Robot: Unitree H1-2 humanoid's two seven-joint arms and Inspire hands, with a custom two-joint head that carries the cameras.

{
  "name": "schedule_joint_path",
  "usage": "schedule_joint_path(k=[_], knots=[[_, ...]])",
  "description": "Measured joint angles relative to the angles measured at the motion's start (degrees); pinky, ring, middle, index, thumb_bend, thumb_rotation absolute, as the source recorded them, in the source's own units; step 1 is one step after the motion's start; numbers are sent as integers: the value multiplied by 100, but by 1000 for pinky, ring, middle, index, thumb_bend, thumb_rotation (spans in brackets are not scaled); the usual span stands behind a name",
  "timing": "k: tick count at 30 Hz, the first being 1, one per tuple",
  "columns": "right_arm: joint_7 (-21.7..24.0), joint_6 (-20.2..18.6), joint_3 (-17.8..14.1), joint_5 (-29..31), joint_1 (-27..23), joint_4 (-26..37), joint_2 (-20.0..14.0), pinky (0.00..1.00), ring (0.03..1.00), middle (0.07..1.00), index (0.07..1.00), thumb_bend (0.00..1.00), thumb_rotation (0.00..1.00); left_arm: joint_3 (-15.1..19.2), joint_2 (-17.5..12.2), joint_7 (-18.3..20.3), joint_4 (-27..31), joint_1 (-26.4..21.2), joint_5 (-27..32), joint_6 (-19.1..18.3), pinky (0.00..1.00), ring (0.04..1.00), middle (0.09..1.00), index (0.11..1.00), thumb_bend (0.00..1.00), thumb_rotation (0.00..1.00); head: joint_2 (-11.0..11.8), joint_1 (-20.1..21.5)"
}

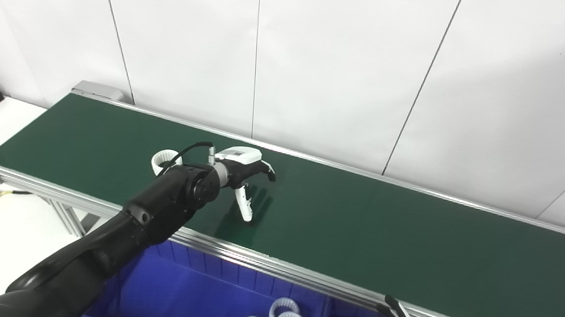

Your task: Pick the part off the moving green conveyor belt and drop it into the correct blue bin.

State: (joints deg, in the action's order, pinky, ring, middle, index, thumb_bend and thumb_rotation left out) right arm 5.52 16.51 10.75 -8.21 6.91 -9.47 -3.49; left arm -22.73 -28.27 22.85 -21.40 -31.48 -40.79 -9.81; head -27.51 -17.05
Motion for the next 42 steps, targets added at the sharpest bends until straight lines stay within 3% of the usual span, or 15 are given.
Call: schedule_joint_path(k=[13,24,42], knots=[[0,0,-3,7,8,14,0,752,810,846,898,394,380,-100,53,-215,-495,-63,-111,32,876,897,916,830,853,0,-26,-26],[0,0,-5,24,32,40,-1,751,811,849,900,389,380,-140,52,-223,-519,-64,-152,75,898,911,915,826,846,0,-35,0],[7,0,-4,24,42,67,-1,745,807,847,900,401,402,-158,52,-403,-724,-122,-166,170,839,878,902,849,811,0,-35,18]])
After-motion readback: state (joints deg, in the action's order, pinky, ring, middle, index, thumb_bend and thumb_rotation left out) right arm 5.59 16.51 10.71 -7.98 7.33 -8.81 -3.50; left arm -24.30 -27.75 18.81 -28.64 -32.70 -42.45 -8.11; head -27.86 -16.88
